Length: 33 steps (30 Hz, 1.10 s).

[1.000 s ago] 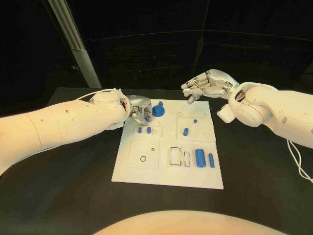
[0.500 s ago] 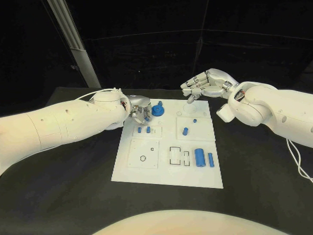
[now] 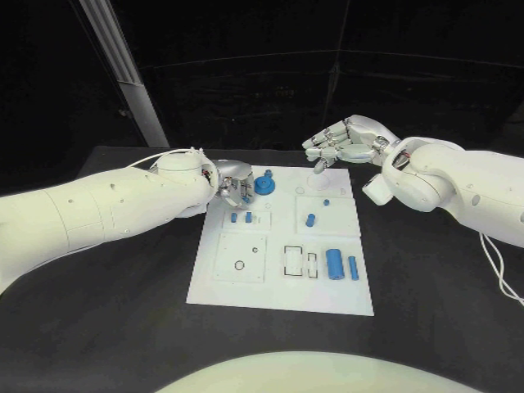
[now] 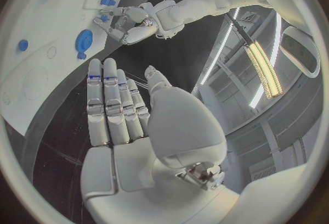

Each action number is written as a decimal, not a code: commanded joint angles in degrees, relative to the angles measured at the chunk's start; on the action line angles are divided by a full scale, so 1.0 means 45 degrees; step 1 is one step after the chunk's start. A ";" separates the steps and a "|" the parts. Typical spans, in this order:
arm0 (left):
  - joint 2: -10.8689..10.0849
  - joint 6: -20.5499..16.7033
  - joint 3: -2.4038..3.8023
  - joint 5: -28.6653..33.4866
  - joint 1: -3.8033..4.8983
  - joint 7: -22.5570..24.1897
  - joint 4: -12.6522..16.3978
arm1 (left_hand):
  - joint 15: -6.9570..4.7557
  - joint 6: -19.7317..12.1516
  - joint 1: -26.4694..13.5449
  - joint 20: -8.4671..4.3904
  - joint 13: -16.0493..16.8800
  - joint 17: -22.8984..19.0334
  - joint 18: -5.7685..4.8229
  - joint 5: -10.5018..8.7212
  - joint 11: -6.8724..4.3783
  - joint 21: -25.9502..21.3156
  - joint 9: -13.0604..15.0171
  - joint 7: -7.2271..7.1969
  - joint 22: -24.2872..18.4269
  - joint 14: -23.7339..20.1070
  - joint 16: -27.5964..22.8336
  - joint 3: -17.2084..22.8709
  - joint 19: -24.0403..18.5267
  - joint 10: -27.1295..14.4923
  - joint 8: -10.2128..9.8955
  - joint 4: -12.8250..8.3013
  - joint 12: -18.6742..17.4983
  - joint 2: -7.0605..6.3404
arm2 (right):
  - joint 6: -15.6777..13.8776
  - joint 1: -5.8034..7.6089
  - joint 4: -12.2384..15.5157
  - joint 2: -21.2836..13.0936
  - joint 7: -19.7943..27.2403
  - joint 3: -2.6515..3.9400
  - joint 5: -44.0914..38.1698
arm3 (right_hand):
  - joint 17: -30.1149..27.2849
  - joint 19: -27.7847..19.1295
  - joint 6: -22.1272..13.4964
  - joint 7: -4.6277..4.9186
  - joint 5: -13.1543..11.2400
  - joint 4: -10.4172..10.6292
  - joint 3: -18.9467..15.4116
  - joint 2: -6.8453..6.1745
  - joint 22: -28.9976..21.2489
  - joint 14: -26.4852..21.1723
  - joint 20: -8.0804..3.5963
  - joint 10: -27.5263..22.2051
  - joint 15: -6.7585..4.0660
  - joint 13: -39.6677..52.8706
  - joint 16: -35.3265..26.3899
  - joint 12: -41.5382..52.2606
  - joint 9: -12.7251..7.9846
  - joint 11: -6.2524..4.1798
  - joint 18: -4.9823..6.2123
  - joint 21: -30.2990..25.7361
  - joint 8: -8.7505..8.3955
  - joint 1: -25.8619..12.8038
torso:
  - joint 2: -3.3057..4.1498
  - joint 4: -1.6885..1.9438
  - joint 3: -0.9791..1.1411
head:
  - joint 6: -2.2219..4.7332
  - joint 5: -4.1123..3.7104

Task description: Assemble the parts on the task board

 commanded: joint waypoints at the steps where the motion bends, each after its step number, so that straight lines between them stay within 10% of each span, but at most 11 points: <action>1: 0.0012 -0.0016 -0.0016 0.0231 -0.0010 -0.0028 0.0037 | 0.0116 -0.0054 -0.0156 0.0091 -0.0021 -0.0015 -0.0220 0.0009 0.0026 -0.0013 -0.0008 -0.0001 0.0022 0.0168 -0.0020 -0.0023 -0.0019 0.0107 -0.0085 0.0078 -0.0043 -0.0003 | 0.0059 0.0023 0.0021 -0.0006 0.0089 0.0007 0.0011 | -0.0013 0.0047 -0.0056 0.0039 0.0065 0.0037 0.0006 0.0055 -0.0017 -0.0007 0.0040 -0.0084 0.0089 -0.0007 -0.0051 0.0082 0.0004 -0.0008 0.0160 -0.0046 0.0075 -0.0093 | -0.0005 0.0009 -0.0005 | -0.0012 0.0013; 33: -0.0160 -0.0975 -0.0010 0.0485 0.0002 0.0140 0.0129 | 0.0250 -0.0097 -0.0289 0.0167 -0.0283 -0.0143 -0.0177 0.0008 0.0220 -0.0313 -0.0005 0.0074 -0.0213 0.0163 -0.0038 -0.0169 -0.0101 -0.0601 -0.0353 0.0186 -0.0646 -0.0277 | 0.0058 0.0023 0.0010 0.0002 0.0090 0.0007 0.0011 | -0.0017 0.0050 -0.0057 0.0040 0.0066 0.0045 0.0008 0.0051 -0.0017 -0.0011 0.0042 -0.0094 0.0091 -0.0008 -0.0053 0.0087 0.0004 -0.0006 0.0160 -0.0058 0.0077 -0.0099 | -0.0009 0.0018 -0.0002 | 0.0016 0.0018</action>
